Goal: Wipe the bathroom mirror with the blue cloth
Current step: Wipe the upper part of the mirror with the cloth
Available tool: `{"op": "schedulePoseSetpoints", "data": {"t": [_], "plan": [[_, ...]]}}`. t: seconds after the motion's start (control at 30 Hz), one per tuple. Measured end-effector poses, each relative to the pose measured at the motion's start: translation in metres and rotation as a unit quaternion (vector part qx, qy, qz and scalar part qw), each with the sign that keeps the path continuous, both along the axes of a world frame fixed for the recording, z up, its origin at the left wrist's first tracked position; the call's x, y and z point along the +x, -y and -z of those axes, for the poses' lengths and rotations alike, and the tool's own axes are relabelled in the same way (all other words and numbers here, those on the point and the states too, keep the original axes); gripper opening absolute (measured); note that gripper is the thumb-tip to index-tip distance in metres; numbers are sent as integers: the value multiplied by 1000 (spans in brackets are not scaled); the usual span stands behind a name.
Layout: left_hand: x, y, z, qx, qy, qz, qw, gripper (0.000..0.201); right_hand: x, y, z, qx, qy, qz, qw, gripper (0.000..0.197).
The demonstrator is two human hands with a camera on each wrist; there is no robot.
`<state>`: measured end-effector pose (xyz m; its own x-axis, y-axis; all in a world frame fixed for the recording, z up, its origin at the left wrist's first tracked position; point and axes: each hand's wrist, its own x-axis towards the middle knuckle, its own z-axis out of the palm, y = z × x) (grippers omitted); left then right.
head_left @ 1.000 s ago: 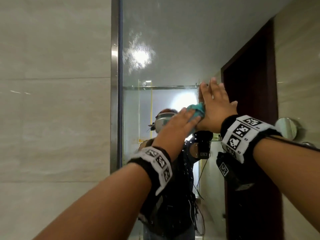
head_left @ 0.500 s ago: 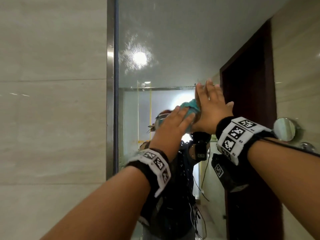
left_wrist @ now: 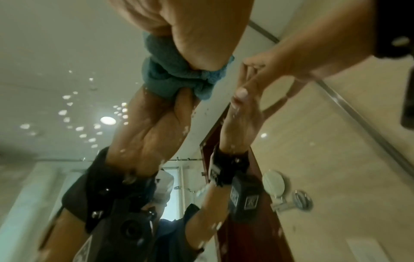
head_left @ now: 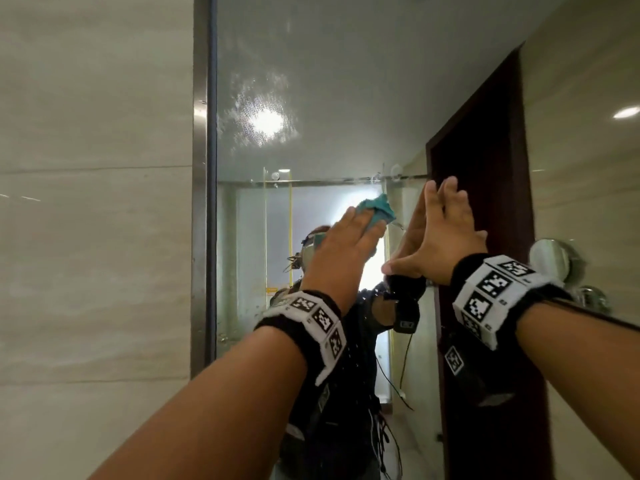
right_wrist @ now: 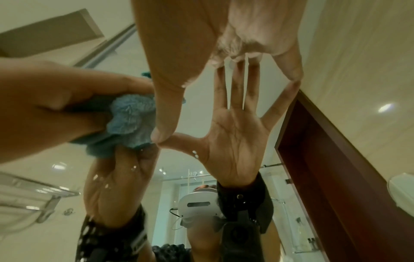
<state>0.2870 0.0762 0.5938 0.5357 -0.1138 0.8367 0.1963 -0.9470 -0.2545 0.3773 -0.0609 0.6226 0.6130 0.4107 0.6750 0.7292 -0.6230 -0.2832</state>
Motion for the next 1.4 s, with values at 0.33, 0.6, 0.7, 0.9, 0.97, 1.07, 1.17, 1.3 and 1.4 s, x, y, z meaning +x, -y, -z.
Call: {"op": "schedulePoseSetpoints", "data": {"t": [0.33,0.6,0.7,0.9,0.97,1.07,1.17,1.3,1.4], "plan": [[-1,-18,1,-14,68,50,996,68,-1,3,-1,-8,-10,4,1000,146],[-47,-48,-22,-15,58,-21,998,69,-55,-34,2,-84,126,-36,988,122],[-64,-72,-29,-86,107,-4,991,65,-66,-52,0,-101,102,-56,988,130],[-72,-90,65,-19,52,4,998,82,-67,-65,2,-106,94,-49,989,142],[-80,-96,48,23,37,-37,998,80,-66,-65,2,-104,97,-45,989,142],[-95,-93,-8,17,131,-35,991,53,-65,-66,2,-98,106,-43,989,142],[-94,-98,-30,-74,163,-6,984,45,-64,-66,2,-96,110,-38,989,141],[-81,-96,32,-130,123,97,979,49,-66,-66,2,-95,108,-31,989,139],[-90,-86,56,-51,52,46,996,61,-69,-66,2,-96,101,-31,990,139]]}}
